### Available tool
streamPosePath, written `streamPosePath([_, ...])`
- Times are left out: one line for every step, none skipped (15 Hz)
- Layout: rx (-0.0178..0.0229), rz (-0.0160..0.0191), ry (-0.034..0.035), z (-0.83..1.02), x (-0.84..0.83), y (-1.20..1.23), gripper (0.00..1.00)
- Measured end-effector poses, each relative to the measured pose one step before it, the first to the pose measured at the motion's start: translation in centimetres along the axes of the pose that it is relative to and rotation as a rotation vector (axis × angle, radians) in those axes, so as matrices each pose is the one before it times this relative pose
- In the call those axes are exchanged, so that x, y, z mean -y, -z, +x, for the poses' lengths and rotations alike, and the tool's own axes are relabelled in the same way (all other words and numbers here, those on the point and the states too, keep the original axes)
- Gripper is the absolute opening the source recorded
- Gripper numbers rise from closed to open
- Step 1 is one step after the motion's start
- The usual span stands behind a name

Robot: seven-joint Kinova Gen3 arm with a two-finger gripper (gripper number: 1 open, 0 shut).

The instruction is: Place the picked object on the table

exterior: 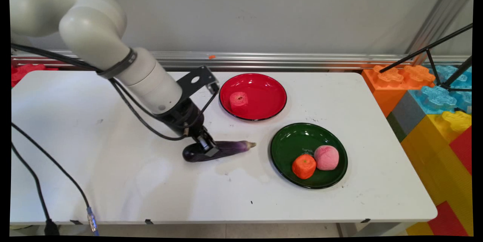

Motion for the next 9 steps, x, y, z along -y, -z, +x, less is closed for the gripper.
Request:
streamPosePath([0.00093, -0.00601, -0.00261, -0.362, 0.145, -0.227, 0.00])
streamPosePath([0.00071, -0.00751, -0.00078, -0.424, 0.159, -0.332, 0.00])
streamPosePath([-0.00015, -0.00506, 0.00124, -0.306, 0.095, -0.254, 0.00])
streamPosePath([-0.00018, -0.00514, 0.00229, -0.279, 0.065, -0.286, 0.00])
streamPosePath([-0.00093, -0.00350, 0.00171, -0.160, 0.041, -0.206, 0.00])
streamPosePath([-0.00328, -0.00686, 0.00459, -0.267, 0.026, -0.379, 0.00])
streamPosePath([-0.00268, -0.00619, 0.00292, -0.212, 0.006, -0.340, 0.00])
streamPosePath([-0.00326, -0.00582, 0.00273, -0.214, 0.034, -0.390, 0.00])
streamPosePath([-0.00256, -0.00419, 0.00226, -0.183, 0.043, -0.308, 0.00])
